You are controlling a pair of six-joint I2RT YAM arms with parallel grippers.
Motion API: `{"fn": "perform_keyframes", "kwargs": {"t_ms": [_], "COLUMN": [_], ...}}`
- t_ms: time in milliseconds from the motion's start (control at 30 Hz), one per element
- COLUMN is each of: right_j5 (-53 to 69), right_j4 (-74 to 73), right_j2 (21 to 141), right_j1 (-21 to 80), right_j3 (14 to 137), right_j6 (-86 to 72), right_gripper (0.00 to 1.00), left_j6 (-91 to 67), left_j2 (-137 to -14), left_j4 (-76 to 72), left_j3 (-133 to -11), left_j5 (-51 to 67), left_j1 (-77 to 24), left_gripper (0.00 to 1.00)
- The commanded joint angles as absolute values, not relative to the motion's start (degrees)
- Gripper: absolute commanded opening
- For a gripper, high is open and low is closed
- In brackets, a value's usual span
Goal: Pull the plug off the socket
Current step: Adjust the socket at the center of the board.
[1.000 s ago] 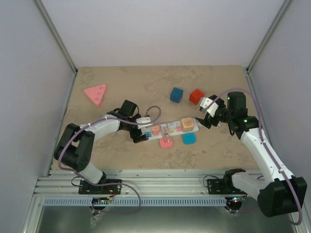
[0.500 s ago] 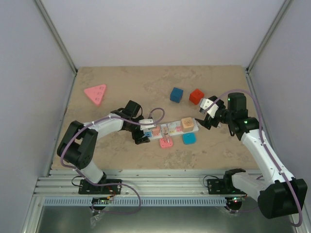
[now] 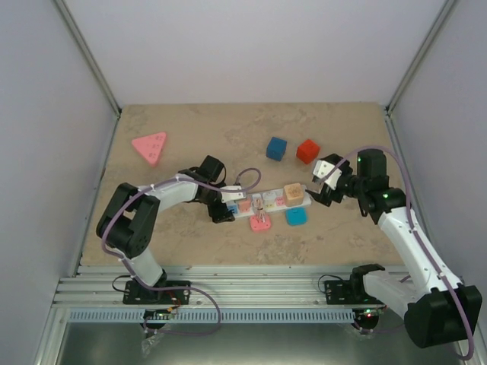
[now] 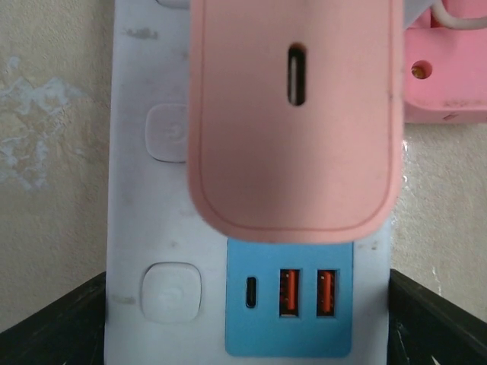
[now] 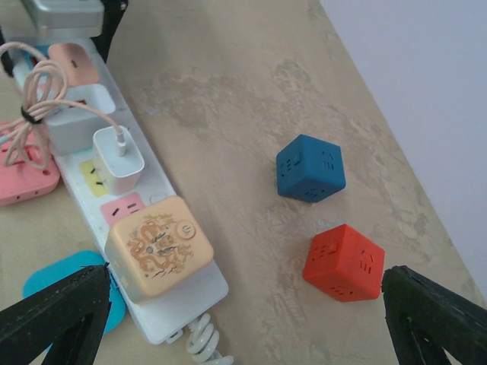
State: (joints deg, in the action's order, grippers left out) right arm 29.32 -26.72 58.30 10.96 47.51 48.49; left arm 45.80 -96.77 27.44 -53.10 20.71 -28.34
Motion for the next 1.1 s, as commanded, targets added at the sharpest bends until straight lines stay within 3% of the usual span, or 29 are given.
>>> {"fn": "perform_keyframes", "kwargs": {"t_ms": [0,167,433,1067], "right_j5": [32.21,33.23,23.18,21.5], "right_j4": [-26.8,-27.47,-28.39,-4.37], "right_j2": [55.97,51.54,50.27,52.99], "right_j1": [10.72,12.31,13.63,13.45], "right_j3": [45.18,40.88,36.4,18.84], "right_j6": [54.69,62.07,71.6,77.27], "right_gripper": [0.98,0.98,0.94,0.85], "left_j6": [45.35,45.41,49.44,62.86], "left_j2": [-98.06,-99.31,-102.19,-111.36], "left_j4": [29.13,32.84,45.57,70.79], "left_j3": [-54.82,-57.8,-64.99,-79.99], "left_j5": [20.73,23.33,29.65,45.7], "left_j1": [-28.56,-28.52,-27.83,-20.68], "left_gripper": [0.62,0.35,0.17,0.14]}}
